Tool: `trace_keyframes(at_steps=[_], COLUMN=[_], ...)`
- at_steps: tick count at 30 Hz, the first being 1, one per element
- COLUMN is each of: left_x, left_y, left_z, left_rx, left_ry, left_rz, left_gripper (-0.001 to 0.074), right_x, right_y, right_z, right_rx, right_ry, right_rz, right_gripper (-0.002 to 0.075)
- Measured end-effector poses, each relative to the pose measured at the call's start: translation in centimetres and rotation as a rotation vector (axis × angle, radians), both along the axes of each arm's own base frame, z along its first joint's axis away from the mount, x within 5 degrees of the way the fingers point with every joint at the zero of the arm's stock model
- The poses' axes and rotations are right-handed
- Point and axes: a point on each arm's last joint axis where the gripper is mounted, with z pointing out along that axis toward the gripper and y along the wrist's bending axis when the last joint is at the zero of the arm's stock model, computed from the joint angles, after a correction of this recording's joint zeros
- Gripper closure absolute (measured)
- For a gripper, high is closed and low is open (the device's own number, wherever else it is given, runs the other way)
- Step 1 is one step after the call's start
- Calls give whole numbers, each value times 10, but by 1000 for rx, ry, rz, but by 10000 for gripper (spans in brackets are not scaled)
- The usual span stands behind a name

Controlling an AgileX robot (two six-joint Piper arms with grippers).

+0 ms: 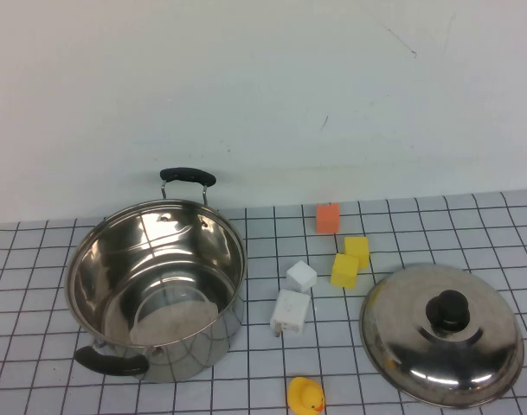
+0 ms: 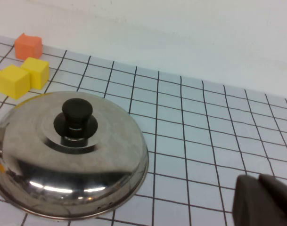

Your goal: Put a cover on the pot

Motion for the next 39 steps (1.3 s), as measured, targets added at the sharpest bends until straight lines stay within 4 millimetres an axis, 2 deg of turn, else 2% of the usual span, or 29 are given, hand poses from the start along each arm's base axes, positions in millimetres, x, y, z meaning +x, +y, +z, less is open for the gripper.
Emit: trace_keyframes(at_steps=[28, 31, 33, 34, 37, 39], left_x=[0, 0, 0, 0, 0, 0], left_y=[0, 0, 0, 0, 0, 0], left_z=[0, 0, 0, 0, 0, 0], left_rx=[-2, -4, -4, -4, -4, -4], left_ry=[0, 0, 0, 0, 0, 0], left_rz=[1, 1, 1, 1, 1, 1], left_gripper=[738, 738, 738, 738, 738, 738], right_x=[0, 0, 0, 0, -1, -1], right_y=[1, 7, 13, 19, 27, 29], right_z=[0, 1, 2, 2, 9, 13], right_rx=[20, 189, 398, 606, 968, 1109], right_ry=[0, -2, 5, 18, 37, 30], right_rz=[2, 13, 14, 14, 16, 18], right_gripper=[728, 728, 728, 728, 728, 728])
